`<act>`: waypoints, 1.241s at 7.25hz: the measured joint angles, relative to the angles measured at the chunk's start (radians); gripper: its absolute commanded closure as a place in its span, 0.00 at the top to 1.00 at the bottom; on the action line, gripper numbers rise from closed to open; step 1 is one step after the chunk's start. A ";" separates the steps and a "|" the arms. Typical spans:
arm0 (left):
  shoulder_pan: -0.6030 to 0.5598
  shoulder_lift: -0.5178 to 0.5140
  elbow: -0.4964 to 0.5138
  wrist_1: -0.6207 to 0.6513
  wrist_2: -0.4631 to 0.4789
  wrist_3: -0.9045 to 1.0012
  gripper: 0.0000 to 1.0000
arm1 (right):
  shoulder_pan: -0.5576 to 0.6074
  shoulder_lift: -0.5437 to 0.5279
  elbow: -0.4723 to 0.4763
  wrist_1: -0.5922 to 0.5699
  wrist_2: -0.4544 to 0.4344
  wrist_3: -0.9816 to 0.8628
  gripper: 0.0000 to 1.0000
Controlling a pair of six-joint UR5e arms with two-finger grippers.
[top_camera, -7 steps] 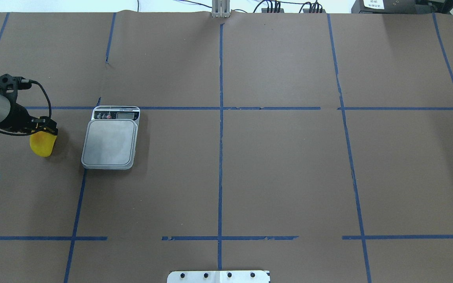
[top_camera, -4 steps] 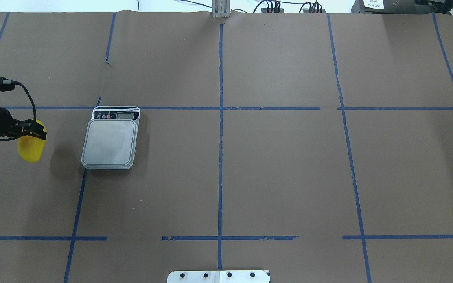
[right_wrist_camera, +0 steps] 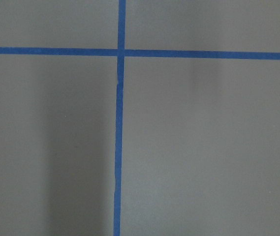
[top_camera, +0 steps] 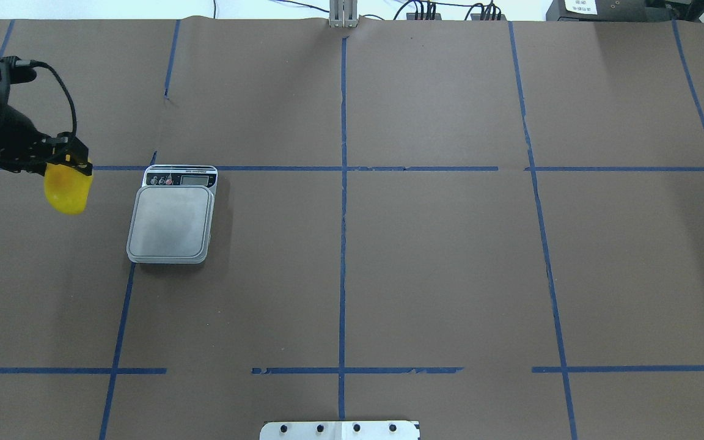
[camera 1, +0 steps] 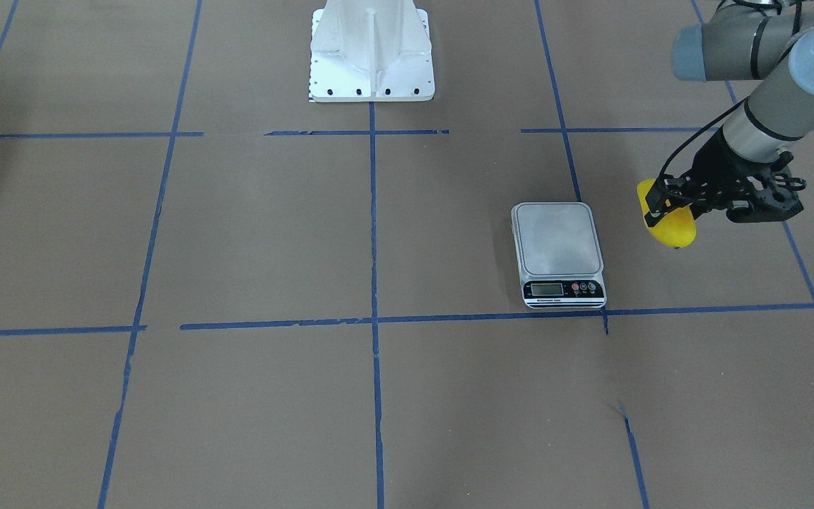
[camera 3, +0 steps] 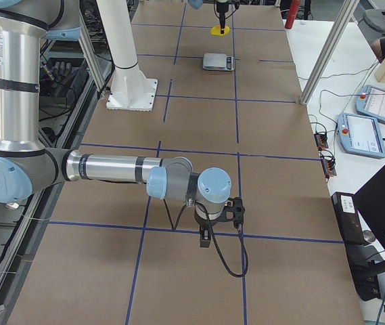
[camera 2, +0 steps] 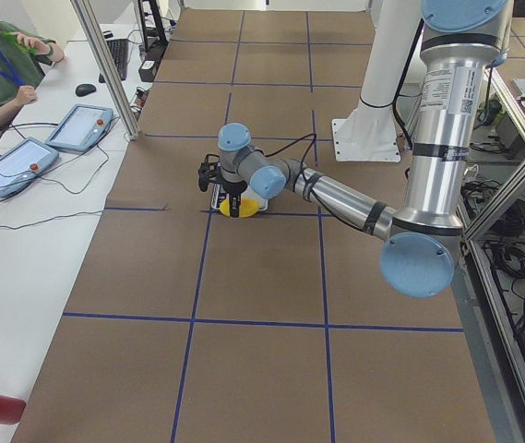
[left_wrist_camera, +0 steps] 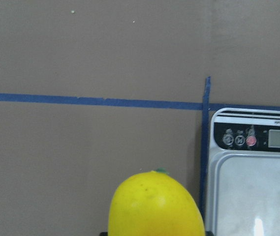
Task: Weigh mango
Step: 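Carry the mango over the silver scale and lower it onto the pan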
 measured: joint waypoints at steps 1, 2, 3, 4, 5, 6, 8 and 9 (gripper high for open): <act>0.025 -0.059 0.026 0.014 0.002 -0.063 0.00 | 0.000 0.000 0.000 0.001 0.000 0.000 1.00; 0.066 -0.104 0.062 0.016 0.004 -0.111 0.00 | 0.000 0.000 0.000 0.001 0.000 0.000 1.00; 0.111 -0.141 0.109 0.003 0.017 -0.143 0.00 | 0.000 0.000 0.000 0.001 0.000 0.000 1.00; 0.148 -0.160 0.153 -0.030 0.042 -0.157 0.00 | 0.000 0.000 0.000 0.001 0.000 0.000 1.00; 0.170 -0.163 0.184 -0.061 0.061 -0.163 0.00 | 0.000 0.000 0.000 0.000 0.000 0.001 1.00; 0.180 -0.162 0.201 -0.079 0.069 -0.163 0.77 | 0.000 0.000 0.000 0.000 0.000 0.000 1.00; 0.184 -0.159 0.208 -0.090 0.073 -0.156 1.00 | 0.000 0.000 0.000 0.000 0.000 0.000 1.00; 0.182 -0.158 0.197 -0.088 0.074 -0.153 1.00 | 0.000 0.000 0.000 0.000 0.000 0.000 1.00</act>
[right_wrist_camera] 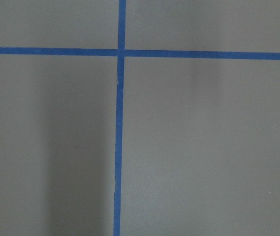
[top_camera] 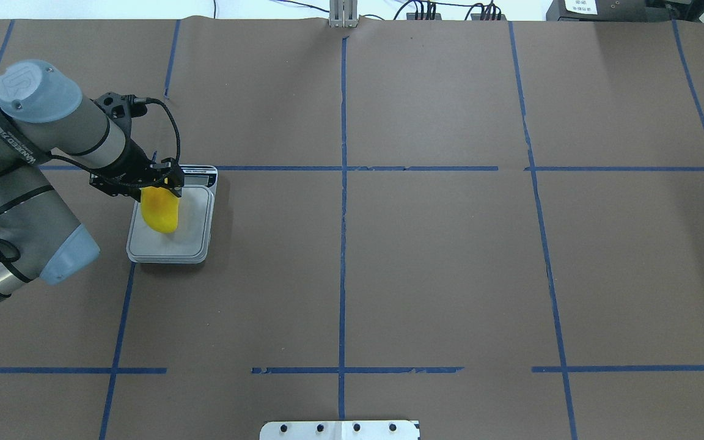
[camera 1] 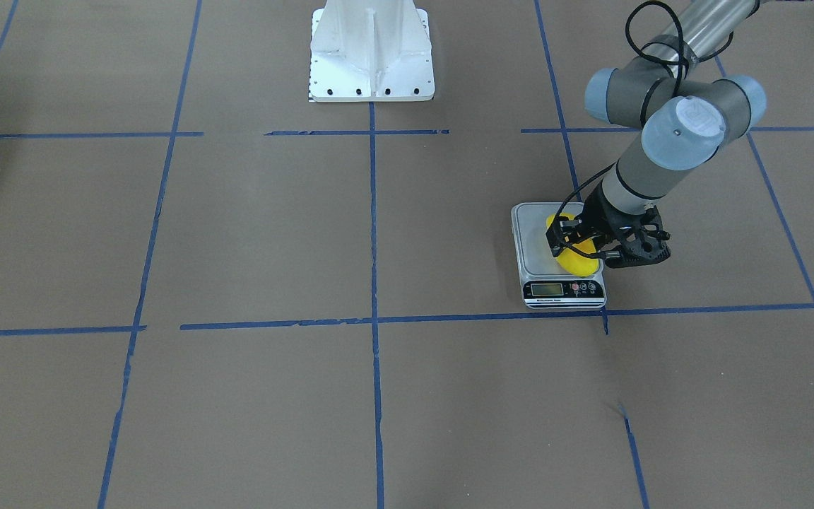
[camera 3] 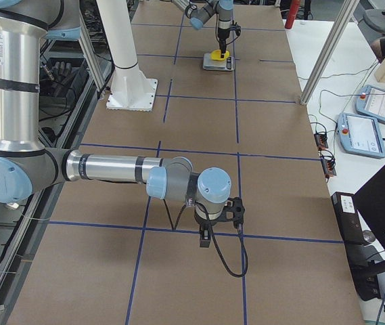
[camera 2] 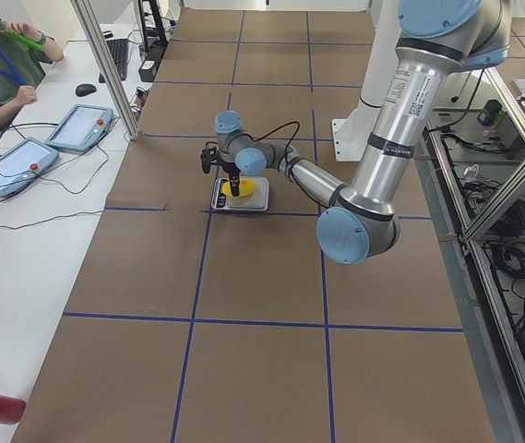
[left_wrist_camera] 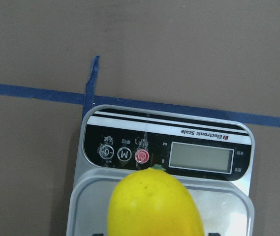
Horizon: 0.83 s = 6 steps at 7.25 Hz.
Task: Weigh mango
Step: 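Carry the mango over the silver scale and lower it onto the pan, then open the left gripper and raise it away from the scale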
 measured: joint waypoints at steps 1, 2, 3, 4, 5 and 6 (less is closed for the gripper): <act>-0.011 0.013 -0.042 0.010 -0.001 0.003 1.00 | 0.000 0.000 0.000 0.000 0.000 0.000 1.00; -0.037 0.041 -0.108 0.031 -0.001 0.019 1.00 | 0.000 0.000 0.000 0.000 0.000 0.000 1.00; -0.085 0.063 -0.155 0.069 -0.003 0.092 1.00 | 0.000 0.000 0.000 0.000 0.000 0.001 1.00; -0.156 0.077 -0.174 0.123 -0.007 0.222 1.00 | 0.000 0.000 0.000 0.000 0.000 0.000 1.00; -0.247 0.090 -0.178 0.189 -0.014 0.379 1.00 | 0.000 0.000 0.000 0.000 0.000 0.000 1.00; -0.347 0.121 -0.165 0.238 -0.042 0.554 1.00 | 0.000 0.000 0.000 0.000 0.000 0.000 1.00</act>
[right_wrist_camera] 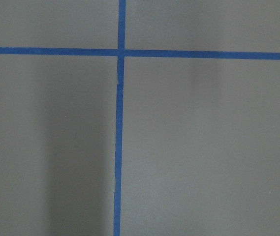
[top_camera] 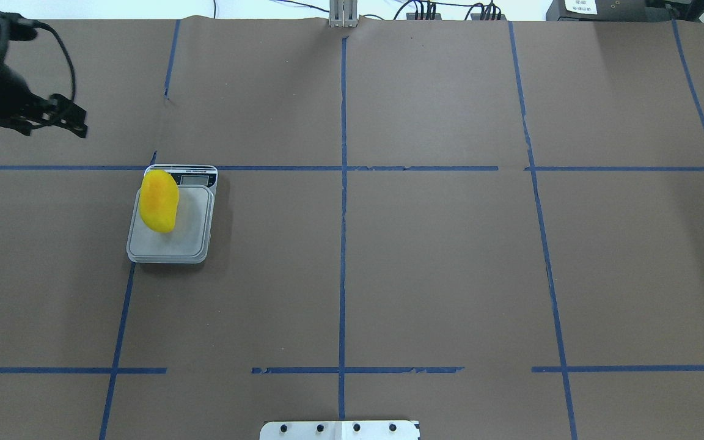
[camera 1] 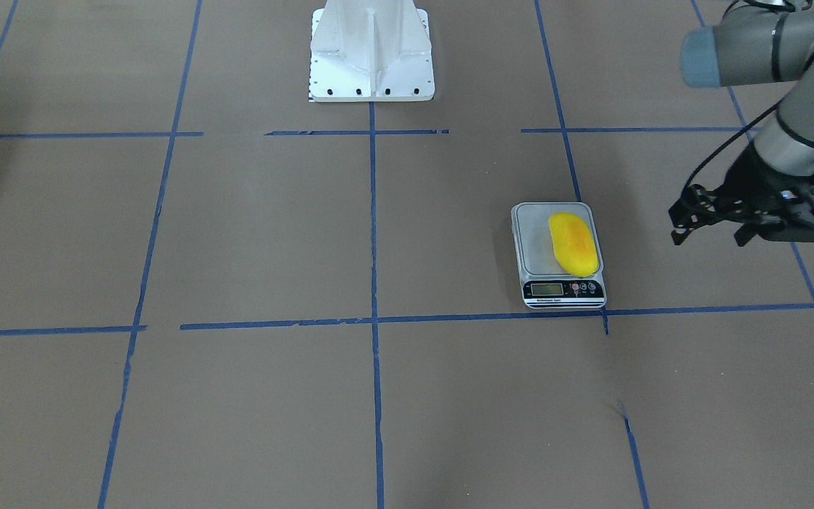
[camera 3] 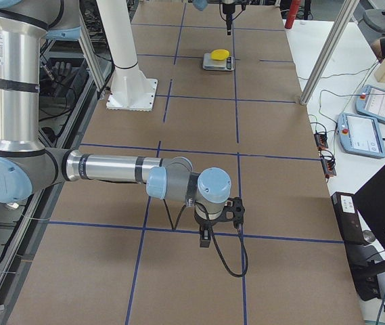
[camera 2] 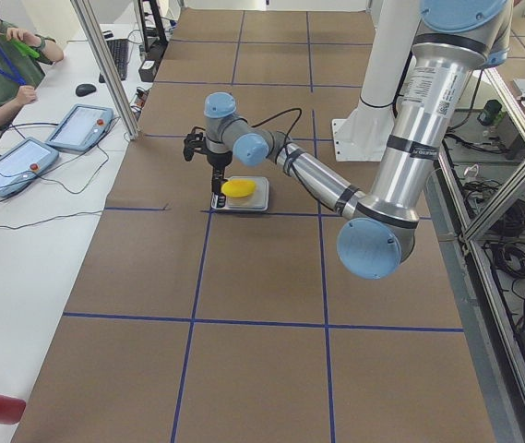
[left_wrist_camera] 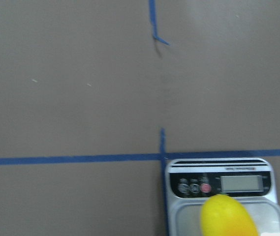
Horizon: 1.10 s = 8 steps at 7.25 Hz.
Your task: Weigh mango
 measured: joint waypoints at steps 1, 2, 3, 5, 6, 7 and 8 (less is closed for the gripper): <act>-0.107 0.046 0.045 0.020 -0.042 0.199 1.00 | 0.000 0.000 0.000 0.000 0.000 0.000 1.00; -0.213 0.081 0.127 0.022 -0.077 0.389 1.00 | 0.000 0.000 0.000 0.000 0.000 0.000 1.00; -0.301 0.098 0.219 0.022 -0.114 0.542 1.00 | 0.000 0.000 0.000 0.000 0.000 0.000 1.00; -0.381 0.122 0.304 0.027 -0.152 0.681 1.00 | 0.000 0.000 0.000 0.000 0.000 0.000 1.00; -0.390 0.134 0.312 0.031 -0.155 0.696 1.00 | 0.000 0.000 0.000 0.000 0.000 0.000 1.00; -0.394 0.142 0.315 0.033 -0.157 0.701 1.00 | 0.000 0.000 0.000 0.000 0.000 0.000 1.00; -0.394 0.147 0.316 0.034 -0.157 0.702 1.00 | 0.000 -0.001 0.000 0.000 0.000 0.000 1.00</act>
